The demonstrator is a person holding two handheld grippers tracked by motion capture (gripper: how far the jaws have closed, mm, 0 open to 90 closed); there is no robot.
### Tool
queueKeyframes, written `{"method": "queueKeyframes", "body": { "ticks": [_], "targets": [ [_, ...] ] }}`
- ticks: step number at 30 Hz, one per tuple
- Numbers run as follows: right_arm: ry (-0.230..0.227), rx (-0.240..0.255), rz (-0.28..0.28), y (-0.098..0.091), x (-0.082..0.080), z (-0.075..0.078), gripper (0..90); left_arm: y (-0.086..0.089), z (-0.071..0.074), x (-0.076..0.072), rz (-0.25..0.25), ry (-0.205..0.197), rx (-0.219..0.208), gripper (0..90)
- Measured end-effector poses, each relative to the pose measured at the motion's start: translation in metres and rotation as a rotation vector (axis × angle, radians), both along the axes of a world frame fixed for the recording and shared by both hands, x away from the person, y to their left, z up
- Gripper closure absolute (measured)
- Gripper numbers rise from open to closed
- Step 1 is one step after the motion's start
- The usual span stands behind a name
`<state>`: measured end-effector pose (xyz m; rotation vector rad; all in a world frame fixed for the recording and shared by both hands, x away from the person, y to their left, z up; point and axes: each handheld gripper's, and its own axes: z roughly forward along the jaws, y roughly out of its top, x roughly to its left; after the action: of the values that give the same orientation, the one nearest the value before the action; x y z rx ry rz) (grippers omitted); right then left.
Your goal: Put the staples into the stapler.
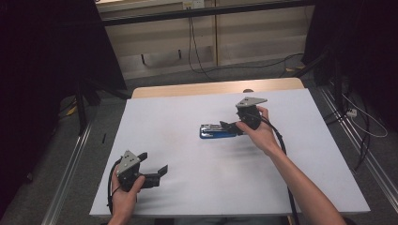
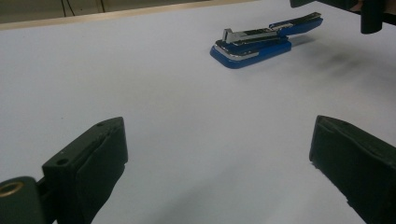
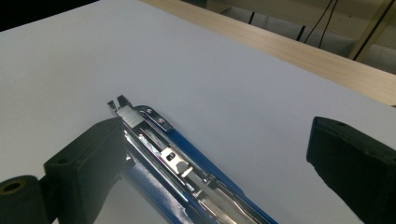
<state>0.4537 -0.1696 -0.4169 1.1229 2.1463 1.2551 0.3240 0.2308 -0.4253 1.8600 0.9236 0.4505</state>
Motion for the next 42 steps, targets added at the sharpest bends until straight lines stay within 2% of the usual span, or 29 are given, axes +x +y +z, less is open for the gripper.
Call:
{"method": "queueKeyframes", "body": {
  "ticks": [7, 8, 15, 18, 20, 26, 28, 34, 38, 42],
  "targets": [
    [-0.032, 0.018, -0.051, -0.017, -0.012, 0.003, 4.6, 0.003, 0.0, 0.0, 0.012, -0.002, 0.003, 4.2],
    [-0.048, 0.02, -0.05, -0.019, -0.014, 0.003, 4.6, 0.002, 0.0, 0.001, 0.012, -0.003, 0.007, 4.2],
    [-0.077, 0.037, -0.09, -0.028, -0.025, 0.001, 4.5, -0.001, -0.002, 0.001, -0.013, 0.002, 0.011, 4.1],
    [-0.086, 0.042, -0.115, -0.032, -0.029, 0.001, 4.4, 0.0, -0.002, 0.0, -0.005, -0.004, 0.015, 4.1],
    [-0.075, 0.046, -0.125, -0.035, -0.031, 0.001, 4.4, 0.001, -0.002, 0.001, 0.003, -0.005, 0.014, 4.1],
    [-0.115, 0.035, -0.143, -0.043, -0.045, 0.0, 4.5, 0.001, 0.0, 0.001, 0.019, -0.007, 0.008, 4.1],
    [-0.12, 0.046, -0.148, -0.046, -0.05, 0.001, 4.5, 0.0, 0.0, 0.0, 0.017, -0.008, 0.022, 4.2],
    [-0.134, 0.042, -0.167, -0.055, -0.064, -0.003, 4.5, -0.001, 0.0, 0.003, 0.015, 0.003, 0.008, 4.3],
    [-0.129, 0.053, -0.199, -0.06, -0.068, -0.007, 4.3, -0.001, 0.0, 0.002, 0.005, 0.003, 0.01, 4.9],
    [-0.112, 0.054, -0.207, -0.061, -0.075, -0.012, 3.9, -0.001, 0.0, 0.003, 0.004, 0.003, 0.003, 4.9]
  ]
}}
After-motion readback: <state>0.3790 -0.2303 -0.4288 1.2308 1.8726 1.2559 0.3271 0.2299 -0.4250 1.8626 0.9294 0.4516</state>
